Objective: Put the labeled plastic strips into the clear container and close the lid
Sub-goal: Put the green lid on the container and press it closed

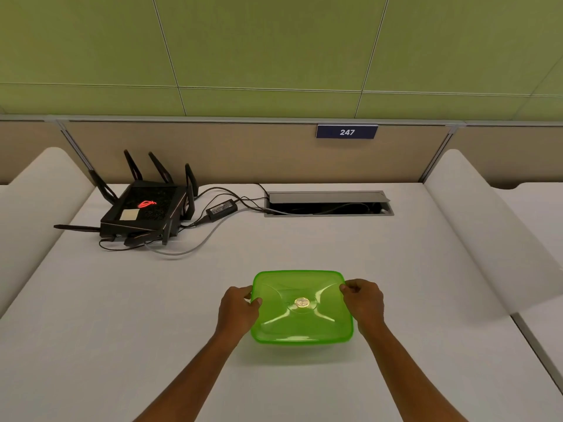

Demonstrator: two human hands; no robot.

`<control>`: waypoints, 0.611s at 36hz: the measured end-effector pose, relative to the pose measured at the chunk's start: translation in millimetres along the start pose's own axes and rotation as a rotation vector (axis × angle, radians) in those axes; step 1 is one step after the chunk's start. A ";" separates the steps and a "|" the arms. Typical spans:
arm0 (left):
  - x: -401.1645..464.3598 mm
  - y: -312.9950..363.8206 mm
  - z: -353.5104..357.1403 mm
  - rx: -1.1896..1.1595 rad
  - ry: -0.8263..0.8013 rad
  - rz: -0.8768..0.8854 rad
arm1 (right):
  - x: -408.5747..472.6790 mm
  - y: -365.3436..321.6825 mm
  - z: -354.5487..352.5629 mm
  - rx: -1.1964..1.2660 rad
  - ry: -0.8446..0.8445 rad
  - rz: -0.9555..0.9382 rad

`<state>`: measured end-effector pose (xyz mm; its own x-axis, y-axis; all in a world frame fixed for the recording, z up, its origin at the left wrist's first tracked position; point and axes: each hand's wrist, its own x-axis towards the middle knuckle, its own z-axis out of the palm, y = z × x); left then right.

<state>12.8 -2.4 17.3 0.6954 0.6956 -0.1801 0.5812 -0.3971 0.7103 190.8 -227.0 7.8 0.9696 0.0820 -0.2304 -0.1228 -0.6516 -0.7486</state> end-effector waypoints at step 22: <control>15.2 1.8 9.7 -0.182 -0.013 -0.100 | 6.0 -12.0 -1.9 0.049 -0.085 -0.017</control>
<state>28.5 1.6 9.2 0.6444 0.7178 -0.2636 0.5623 -0.2112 0.7995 198.4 -220.1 16.7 0.9505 0.1580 -0.2676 -0.1183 -0.6122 -0.7818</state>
